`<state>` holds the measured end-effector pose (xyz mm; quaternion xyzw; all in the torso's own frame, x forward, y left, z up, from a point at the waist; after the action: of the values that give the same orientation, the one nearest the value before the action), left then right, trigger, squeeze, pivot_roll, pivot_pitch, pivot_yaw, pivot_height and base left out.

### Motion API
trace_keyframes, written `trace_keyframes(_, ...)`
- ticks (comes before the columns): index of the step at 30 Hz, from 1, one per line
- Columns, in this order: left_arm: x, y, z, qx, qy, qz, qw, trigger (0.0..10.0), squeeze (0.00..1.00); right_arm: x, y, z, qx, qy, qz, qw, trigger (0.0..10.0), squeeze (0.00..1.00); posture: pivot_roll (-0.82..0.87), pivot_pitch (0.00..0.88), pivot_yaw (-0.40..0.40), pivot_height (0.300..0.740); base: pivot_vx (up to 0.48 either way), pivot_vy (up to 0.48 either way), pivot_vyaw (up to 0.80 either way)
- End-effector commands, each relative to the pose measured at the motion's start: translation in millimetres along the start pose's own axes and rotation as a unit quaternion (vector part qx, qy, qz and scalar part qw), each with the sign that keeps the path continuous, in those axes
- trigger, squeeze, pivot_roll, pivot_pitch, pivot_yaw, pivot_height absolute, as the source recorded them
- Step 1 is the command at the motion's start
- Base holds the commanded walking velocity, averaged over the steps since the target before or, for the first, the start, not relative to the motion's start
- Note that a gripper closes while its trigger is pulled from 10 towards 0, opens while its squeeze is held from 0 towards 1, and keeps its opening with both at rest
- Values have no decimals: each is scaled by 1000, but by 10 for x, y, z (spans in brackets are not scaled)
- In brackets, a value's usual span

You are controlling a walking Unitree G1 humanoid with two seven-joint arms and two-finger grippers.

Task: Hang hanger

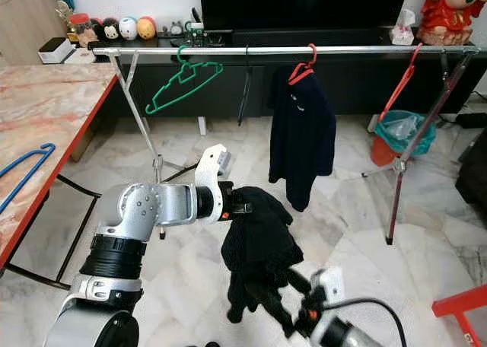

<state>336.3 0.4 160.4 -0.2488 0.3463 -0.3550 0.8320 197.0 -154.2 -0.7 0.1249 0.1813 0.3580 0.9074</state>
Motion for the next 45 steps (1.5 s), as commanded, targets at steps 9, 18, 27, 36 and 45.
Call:
trace_keyframes(9, 10, -91, 35, 14, -5, -19, 1000, 10000, 0, 76, -405, 277, -58, -43, -138, 988, 10000, 0, -21, 0, 76, 740, 0, 0, 0)
trace_keyframes(18, 4, -98, 38, 17, -7, -20, 1000, 10000, 0, 298, -96, 477, -6, -112, -24, 993, 10000, 0, -15, 0, 74, 740, 0, 0, 0)
trace_keyframes(27, 4, -99, 31, 20, -5, -22, 1000, 10000, 0, 228, -104, 276, -18, -77, -35, 996, 10000, 0, -21, 0, 76, 740, 0, 0, 0)
trace_keyframes(36, 8, -113, 29, 23, -5, -25, 999, 10000, 0, 214, -416, 288, -62, -60, -136, 987, 10000, 0, -17, 0, 76, 740, 0, 0, 0)
trace_keyframes(45, 0, -113, 34, 26, -6, -26, 999, 10000, 0, 315, -274, 405, -44, -100, -82, 991, 10000, 0, -15, 0, 75, 740, 0, 0, 0)
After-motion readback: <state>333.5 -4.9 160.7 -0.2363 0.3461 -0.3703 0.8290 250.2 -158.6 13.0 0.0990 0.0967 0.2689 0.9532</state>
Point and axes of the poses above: a point about 5 cm out from each wrist's last joint towards the gripper, its own x axis pointing out of the wrist towards the gripper, its own z axis along the axis of the wrist's last joint, y = z × x, the point moved 4 cm from there along x, pointing out of the wrist towards the gripper, and after that the axes turned 5 degrees about -x, right-handed, at the moved point
